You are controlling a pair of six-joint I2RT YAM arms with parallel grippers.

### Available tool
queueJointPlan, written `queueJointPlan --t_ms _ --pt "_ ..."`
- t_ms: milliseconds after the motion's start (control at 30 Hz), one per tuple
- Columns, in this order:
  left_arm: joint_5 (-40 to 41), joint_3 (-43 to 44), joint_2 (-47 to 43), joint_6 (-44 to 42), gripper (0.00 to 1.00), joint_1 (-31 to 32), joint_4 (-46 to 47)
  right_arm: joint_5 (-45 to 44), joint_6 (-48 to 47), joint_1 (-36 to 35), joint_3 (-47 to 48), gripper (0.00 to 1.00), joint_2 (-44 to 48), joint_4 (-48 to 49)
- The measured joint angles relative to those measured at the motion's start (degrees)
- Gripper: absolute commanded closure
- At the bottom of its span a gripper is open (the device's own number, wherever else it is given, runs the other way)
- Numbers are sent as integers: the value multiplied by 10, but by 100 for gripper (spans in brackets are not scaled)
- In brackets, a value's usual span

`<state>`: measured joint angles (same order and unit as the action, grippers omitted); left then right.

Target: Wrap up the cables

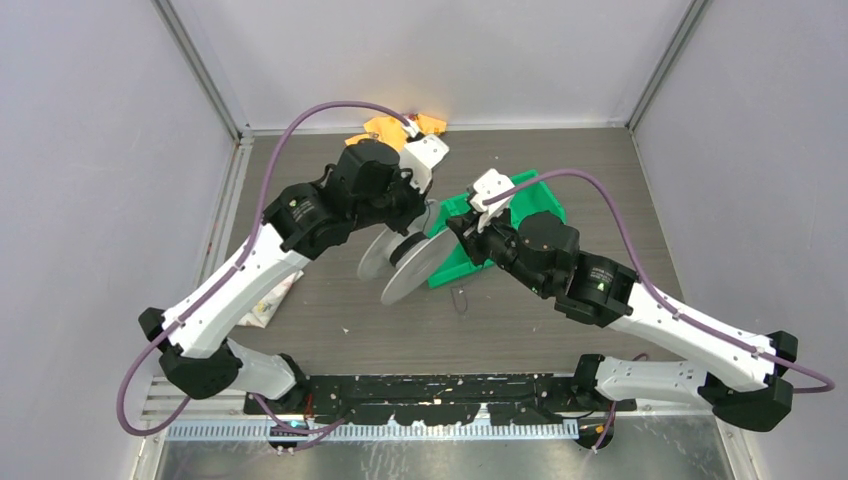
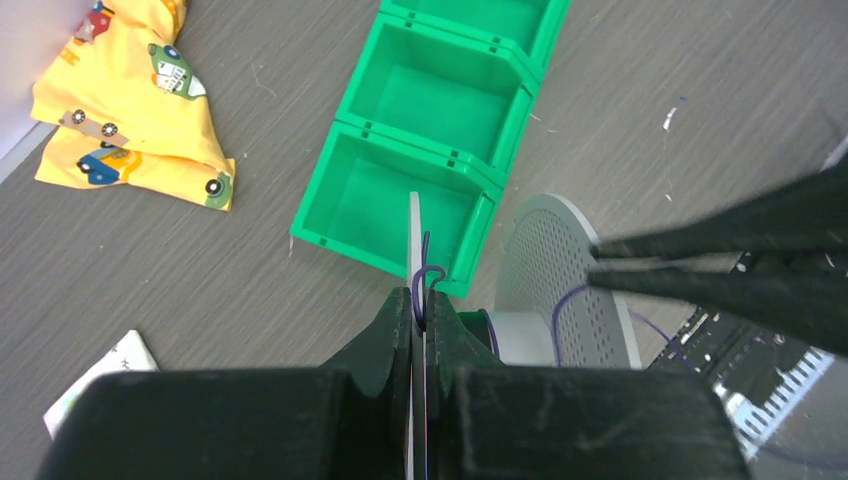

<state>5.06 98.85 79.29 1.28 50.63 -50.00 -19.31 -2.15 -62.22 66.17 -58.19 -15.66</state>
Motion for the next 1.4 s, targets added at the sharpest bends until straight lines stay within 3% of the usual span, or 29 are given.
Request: queueJointPlan --t_ms 233,500,867,1033,1400 --pt "-38 30 -29 -7 100 0 -39 -31 -4 12 -23 81 2 5" --pt "-56 49 -83 3 100 0 -26 -46 1 17 -37 58 2 -2" --pt "13 46 -110 35 100 0 67 -35 16 18 -80 22 6 10" --pt "25 45 -110 46 100 0 83 -12 35 18 -120 17 6 28" --pt "29 45 -110 57 100 0 95 39 79 18 -146 15 -11 51"
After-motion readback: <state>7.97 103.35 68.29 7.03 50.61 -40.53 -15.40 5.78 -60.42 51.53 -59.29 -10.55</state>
